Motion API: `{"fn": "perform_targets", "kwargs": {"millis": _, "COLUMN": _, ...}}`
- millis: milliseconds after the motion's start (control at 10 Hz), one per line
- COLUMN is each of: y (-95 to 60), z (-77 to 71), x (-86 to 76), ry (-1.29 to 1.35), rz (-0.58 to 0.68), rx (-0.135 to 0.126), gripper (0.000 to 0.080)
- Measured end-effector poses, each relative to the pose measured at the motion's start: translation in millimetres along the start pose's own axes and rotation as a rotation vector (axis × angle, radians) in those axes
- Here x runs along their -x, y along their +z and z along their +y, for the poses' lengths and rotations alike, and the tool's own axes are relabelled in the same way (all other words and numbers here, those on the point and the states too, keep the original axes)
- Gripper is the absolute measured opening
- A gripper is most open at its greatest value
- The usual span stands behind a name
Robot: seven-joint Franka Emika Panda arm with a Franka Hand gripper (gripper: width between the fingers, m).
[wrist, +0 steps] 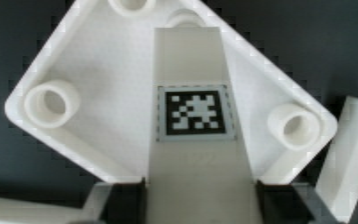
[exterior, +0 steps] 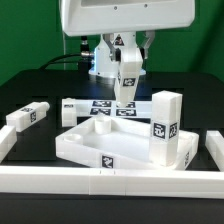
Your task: Assemble desk
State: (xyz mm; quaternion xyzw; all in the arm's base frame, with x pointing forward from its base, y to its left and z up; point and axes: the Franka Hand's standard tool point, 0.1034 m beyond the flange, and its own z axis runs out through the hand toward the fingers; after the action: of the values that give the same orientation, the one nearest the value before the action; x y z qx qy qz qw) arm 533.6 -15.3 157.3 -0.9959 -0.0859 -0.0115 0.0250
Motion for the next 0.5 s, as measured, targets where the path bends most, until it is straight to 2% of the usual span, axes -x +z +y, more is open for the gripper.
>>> {"fn": "perform_targets", "kwargs": {"millis": 100, "y": 1.4, "z": 3.2, "x": -2.4, "ry": 0.000, "rz": 0.084, "rx": 0.014, "gripper": 0.0288}}
{"fn": "perform_targets", "kwargs": {"millis": 200, "y": 6.2, "z": 6.1, "x": 2.0, "ry": 0.000, "rz": 0.138, "rx": 0.018, "gripper": 0.0288}}
{"fn": "perform_targets", "kwargs": {"millis": 300, "y": 4.5, "z": 11.1, "x": -0.6, "ry": -0.003, "rz": 0.191, "rx": 0.032, "gripper": 0.0288}}
{"fn": "perform_targets", "kwargs": {"millis": 500, "y": 5.0, "z": 11.9, "x": -1.0, "ry": -0.002, "rz": 0.201, "rx": 0.035, "gripper": 0.0288}}
